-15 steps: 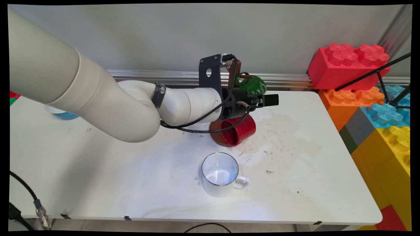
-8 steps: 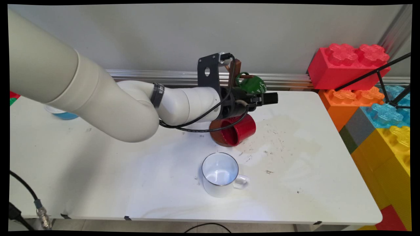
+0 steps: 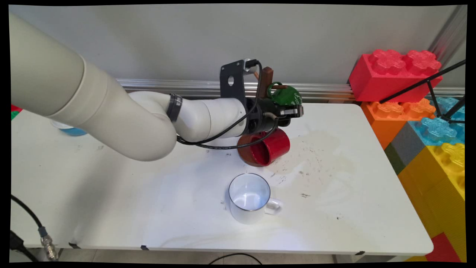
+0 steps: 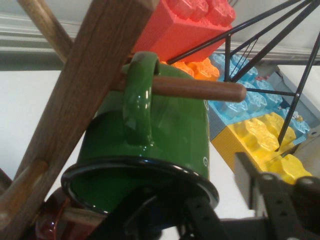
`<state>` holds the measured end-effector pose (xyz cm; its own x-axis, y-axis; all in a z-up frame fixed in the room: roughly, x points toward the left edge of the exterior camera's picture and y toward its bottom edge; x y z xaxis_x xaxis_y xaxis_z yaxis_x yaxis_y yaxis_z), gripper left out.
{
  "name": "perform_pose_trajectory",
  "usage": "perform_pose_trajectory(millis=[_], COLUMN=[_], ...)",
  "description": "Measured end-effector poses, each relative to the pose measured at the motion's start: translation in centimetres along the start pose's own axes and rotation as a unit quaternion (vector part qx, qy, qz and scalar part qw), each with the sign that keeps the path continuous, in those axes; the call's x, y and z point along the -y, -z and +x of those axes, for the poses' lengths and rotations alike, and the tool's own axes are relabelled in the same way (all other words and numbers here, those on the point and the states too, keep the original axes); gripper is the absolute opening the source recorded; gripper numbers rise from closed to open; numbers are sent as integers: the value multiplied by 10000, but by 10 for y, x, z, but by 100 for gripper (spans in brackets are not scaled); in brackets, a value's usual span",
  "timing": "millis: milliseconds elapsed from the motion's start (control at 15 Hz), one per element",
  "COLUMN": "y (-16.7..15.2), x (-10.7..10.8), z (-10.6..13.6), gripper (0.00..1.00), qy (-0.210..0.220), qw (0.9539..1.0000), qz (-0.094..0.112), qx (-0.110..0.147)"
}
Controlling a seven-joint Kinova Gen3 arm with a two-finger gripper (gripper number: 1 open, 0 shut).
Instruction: Pick up the green mug from the rack, then place the picked object on the table
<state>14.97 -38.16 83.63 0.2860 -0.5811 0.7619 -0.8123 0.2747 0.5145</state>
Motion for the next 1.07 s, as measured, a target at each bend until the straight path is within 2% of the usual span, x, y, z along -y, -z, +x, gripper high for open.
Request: perform_pose_trajectory(millis=[667, 1067], y=[6, 7], x=[7, 5], z=[-1, 1], gripper=[0, 0], qy=[73, 69], qw=[10000, 10000], qz=[56, 7], qx=[24, 4])
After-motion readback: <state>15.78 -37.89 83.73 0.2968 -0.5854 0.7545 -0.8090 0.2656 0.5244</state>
